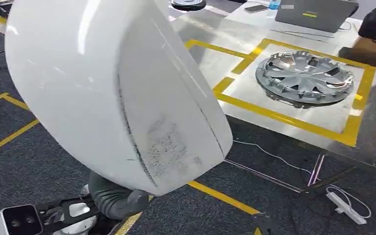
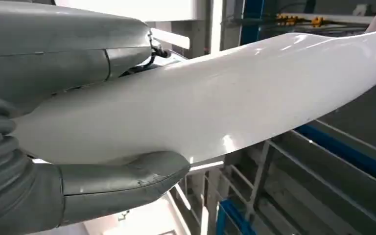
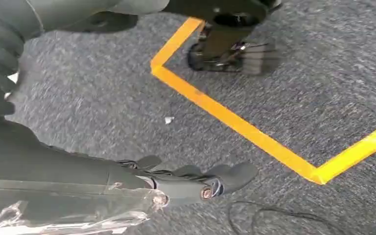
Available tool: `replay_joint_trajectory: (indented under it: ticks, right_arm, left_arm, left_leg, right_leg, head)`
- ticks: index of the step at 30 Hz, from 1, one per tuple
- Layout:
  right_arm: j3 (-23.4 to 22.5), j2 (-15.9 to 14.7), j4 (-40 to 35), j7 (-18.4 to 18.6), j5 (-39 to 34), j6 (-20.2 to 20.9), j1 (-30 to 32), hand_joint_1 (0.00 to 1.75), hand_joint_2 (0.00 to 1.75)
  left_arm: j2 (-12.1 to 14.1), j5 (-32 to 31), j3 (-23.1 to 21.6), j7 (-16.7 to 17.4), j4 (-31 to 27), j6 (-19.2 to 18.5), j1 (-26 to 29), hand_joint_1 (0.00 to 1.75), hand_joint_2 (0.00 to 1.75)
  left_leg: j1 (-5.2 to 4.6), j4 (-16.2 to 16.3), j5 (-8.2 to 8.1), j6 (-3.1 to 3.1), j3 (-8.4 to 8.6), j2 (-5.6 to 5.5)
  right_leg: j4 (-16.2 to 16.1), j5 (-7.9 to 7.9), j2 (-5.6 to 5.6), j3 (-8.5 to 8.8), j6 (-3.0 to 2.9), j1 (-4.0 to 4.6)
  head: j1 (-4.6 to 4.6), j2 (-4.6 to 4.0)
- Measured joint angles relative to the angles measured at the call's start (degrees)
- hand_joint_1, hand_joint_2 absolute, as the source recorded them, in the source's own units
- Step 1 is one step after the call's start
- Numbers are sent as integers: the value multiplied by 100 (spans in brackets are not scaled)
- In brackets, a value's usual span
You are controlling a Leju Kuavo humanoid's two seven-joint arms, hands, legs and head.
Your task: Take the parts from the cabinet and place them on the table.
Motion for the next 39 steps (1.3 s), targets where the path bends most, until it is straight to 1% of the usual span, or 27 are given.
replay_joint_trajectory:
  ticks: [1,2,3,5,6,7,11,12,13,14,16,17,18,20,21,22,26,27,28,29,31,32,33,35,36,37,39]
  right_arm:
    - [2,0,0,0,0,0,4,0,175]
    - [2,0,0,2,0,0,19,0,175]
    - [0,0,0,2,0,0,28,0,175]
    - [0,0,0,2,0,0,25,0,175]
    - [0,0,0,2,0,0,16,0,175]
    - [2,0,0,2,0,0,-3,0,175]
    - [2,0,0,15,7,0,0,0,175]
    - [2,2,0,17,9,0,9,0,175]
    - [2,0,0,17,18,2,-6,0,175]
    - [2,2,0,17,20,4,-25,0,175]
    - [4,7,0,28,28,13,-27,0,175]
    - [4,7,0,39,33,13,-17,0,175]
    - [4,7,0,57,35,13,-8,0,175]
    - [4,7,0,59,35,13,-3,0,175]
    - [7,7,0,59,37,13,-5,0,175]
    - [9,7,0,59,37,13,-13,0,175]
    - [11,5,0,61,37,17,31,0,175]
    - [11,0,0,63,37,17,43,0,175]
    - [11,0,0,66,35,17,34,0,175]
    - [13,0,0,66,35,20,10,0,175]
    - [20,0,0,66,35,20,-14,0,175]
    - [20,0,0,66,37,20,-7,0,175]
    - [20,0,0,66,35,20,5,0,175]
    - [20,0,0,66,37,20,8,0,175]
    - [20,0,0,66,37,20,-1,0,175]
    - [22,0,0,66,37,20,-17,0,175]
    - [28,2,0,66,37,20,-38,0,175]
  left_arm:
    - [0,0,-2,2,0,0,0,175,175]
    - [0,0,-4,0,0,0,-2,175,175]
    - [0,0,-13,0,0,0,-4,175,175]
    - [0,0,-17,0,0,0,-7,175,175]
    - [0,0,-20,0,0,0,-8,175,175]
    - [2,0,-22,0,0,0,-8,175,175]
    - [9,0,-33,2,-2,-2,-18,175,175]
    - [15,-2,-35,2,-2,-7,-22,175,175]
    - [17,-2,-35,0,-2,-18,-23,175,175]
    - [22,-2,-35,0,-2,-24,-23,175,175]
    - [26,-11,-33,0,-2,-31,-23,175,175]
    - [31,-17,-35,0,-2,-37,-23,175,175]
    - [31,-20,-35,2,-2,-42,-23,175,175]
    - [31,-28,-39,0,-2,-44,-24,175,175]
    - [31,-42,-39,2,-2,-44,-24,175,175]
    - [31,-55,-42,0,-2,-44,-24,175,175]
    - [24,-68,-57,0,-2,-44,-30,175,175]
    - [13,-68,-61,0,-2,-44,-39,175,175]
    - [13,-70,-66,2,-2,-42,-42,175,175]
    - [13,-70,-66,0,-2,-37,-41,175,175]
    - [15,-70,-66,0,-2,-24,-41,175,175]
    - [15,-72,-66,0,-2,-17,-41,175,175]
    - [15,-79,-66,0,-2,-15,-41,175,175]
    - [15,-85,-76,0,-2,-13,-45,175,175]
    - [15,-85,-79,0,-2,-13,-46,175,175]
    - [15,-85,-79,2,-2,-13,-46,175,175]
    - [20,-87,-81,0,-2,-9,-54,175,175]
  left_leg:
    - [-7,1,-6,5,2,76]
    - [-9,1,-9,4,9,132]
    - [-9,2,-22,-5,19,194]
    - [-7,2,-54,-34,68,308]
    - [-13,3,-77,-60,100,357]
    - [-67,16,-104,-101,106,383]
    - [-48,-24,-103,-229,146,551]
    - [-26,35,-170,-269,140,412]
    - [-26,312,-360,-288,8,209]
    - [-22,758,-591,-302,-211,109]
    - [-21,1601,-907,-312,-658,46]
    - [-21,1748,-883,-305,-763,38]
    - [-20,1628,-717,-297,-728,37]
    - [-6,782,-175,-271,-331,-29]
    - [11,316,25,-266,-92,-202]
    - [39,48,-18,-249,23,-501]
    - [27,-13,4,-102,26,-322]
    - [39,-31,24,-67,35,-239]
    - [35,-33,12,-25,38,-190]
    - [19,-32,5,-7,40,-111]
    - [-2,-32,-9,12,40,52]
    - [-5,-32,-13,13,46,120]
    - [-5,-31,-24,10,57,184]
    - [-1,-30,-57,-18,102,303]
    - [-1,-27,-87,-53,145,361]
    - [-48,-23,-109,-87,162,388]
    - [-77,-20,-118,-137,172,458]
  right_leg:
    - [360,-106,-26,-167,9,0]
    - [390,-61,-28,-176,14,0]
    - [160,105,-33,-42,11,2]
    - [-861,563,-163,538,-8,4]
    - [-1316,654,-379,800,-13,12]
    - [-1378,621,-396,850,-69,41]
    - [-1390,657,-162,791,-206,56]
    - [-1413,676,-98,814,-233,22]
    - [-1414,678,-52,814,-258,5]
    - [-1414,681,6,806,-282,2]
    - [-1414,679,125,798,-291,3]
    - [-1414,680,194,800,-291,3]
    - [-1414,683,265,803,-287,2]
    - [-1412,695,427,814,-265,-10]
    - [-1409,702,492,812,-243,-19]
    - [-1379,697,545,781,-201,13]
    - [-1468,761,735,677,-35,-50]
    - [-1410,735,533,674,-33,-41]
    - [-1215,594,242,582,-20,-7]
    - [-807,359,79,377,0,-7]
    - [168,-46,-19,-87,24,-13]
    - [385,-76,-27,-191,28,-14]
    - [296,30,-28,-134,31,-13]
    - [-525,460,-100,331,23,-14]
    - [-1142,693,-281,692,19,-10]
    - [-1367,624,-552,799,10,41]
    - [-1370,664,-380,796,-91,25]
  head:
    - [4,0]
    - [0,0]
    - [7,0]
    - [4,0]
    - [7,0]
    - [-4,-2]
    - [-2,0]
    - [-9,0]
    - [-35,-2]
    - [-35,0]
    - [-39,-2]
    - [-42,0]
    - [-43,0]
    - [-42,0]
    - [-44,0]
    - [-50,0]
    - [-52,0]
    - [-46,0]
    - [16,0]
    - [28,0]
    - [26,-2]
    - [22,0]
    - [26,0]
    - [24,0]
    - [28,0]
    - [37,0]
    - [7,0]
